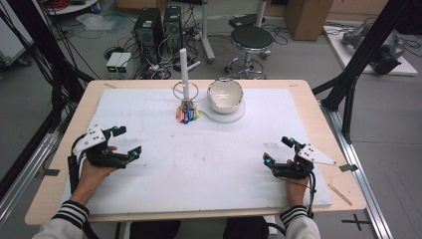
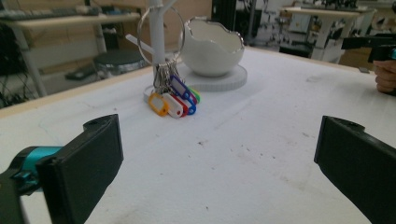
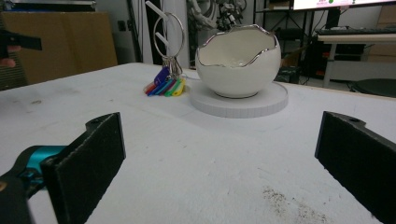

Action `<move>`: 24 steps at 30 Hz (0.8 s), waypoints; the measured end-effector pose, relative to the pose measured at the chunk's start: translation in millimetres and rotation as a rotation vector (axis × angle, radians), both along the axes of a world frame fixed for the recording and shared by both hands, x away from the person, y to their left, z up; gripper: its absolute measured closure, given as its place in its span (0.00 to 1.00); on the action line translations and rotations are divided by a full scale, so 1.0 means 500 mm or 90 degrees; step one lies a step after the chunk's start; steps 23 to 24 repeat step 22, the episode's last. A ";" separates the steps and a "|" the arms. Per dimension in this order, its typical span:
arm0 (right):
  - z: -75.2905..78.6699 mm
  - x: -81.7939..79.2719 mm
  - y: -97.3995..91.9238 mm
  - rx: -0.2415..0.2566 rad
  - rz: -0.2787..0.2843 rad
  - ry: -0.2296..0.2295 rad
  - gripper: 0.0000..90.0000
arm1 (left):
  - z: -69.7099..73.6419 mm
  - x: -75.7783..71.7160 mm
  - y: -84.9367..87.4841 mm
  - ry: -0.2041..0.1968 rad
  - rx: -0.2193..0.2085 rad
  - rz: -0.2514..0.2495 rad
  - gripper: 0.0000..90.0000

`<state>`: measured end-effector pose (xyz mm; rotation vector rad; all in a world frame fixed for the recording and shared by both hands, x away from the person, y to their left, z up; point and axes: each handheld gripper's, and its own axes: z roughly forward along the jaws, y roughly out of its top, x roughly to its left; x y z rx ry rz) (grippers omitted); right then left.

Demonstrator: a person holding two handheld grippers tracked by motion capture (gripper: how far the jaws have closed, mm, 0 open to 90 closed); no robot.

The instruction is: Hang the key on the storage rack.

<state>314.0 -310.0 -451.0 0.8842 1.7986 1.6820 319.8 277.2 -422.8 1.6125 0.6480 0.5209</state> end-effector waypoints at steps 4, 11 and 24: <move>0.000 0.000 0.000 0.001 -0.001 0.003 0.01 | -0.027 -0.019 0.005 -0.003 -0.014 0.001 0.02; 0.000 0.001 0.000 0.002 -0.001 0.001 0.01 | -0.044 -0.039 0.014 -0.020 -0.024 0.009 0.02; 0.000 0.001 0.001 -0.001 0.000 0.005 0.01 | -0.058 -0.056 0.016 -0.060 -0.037 0.059 0.02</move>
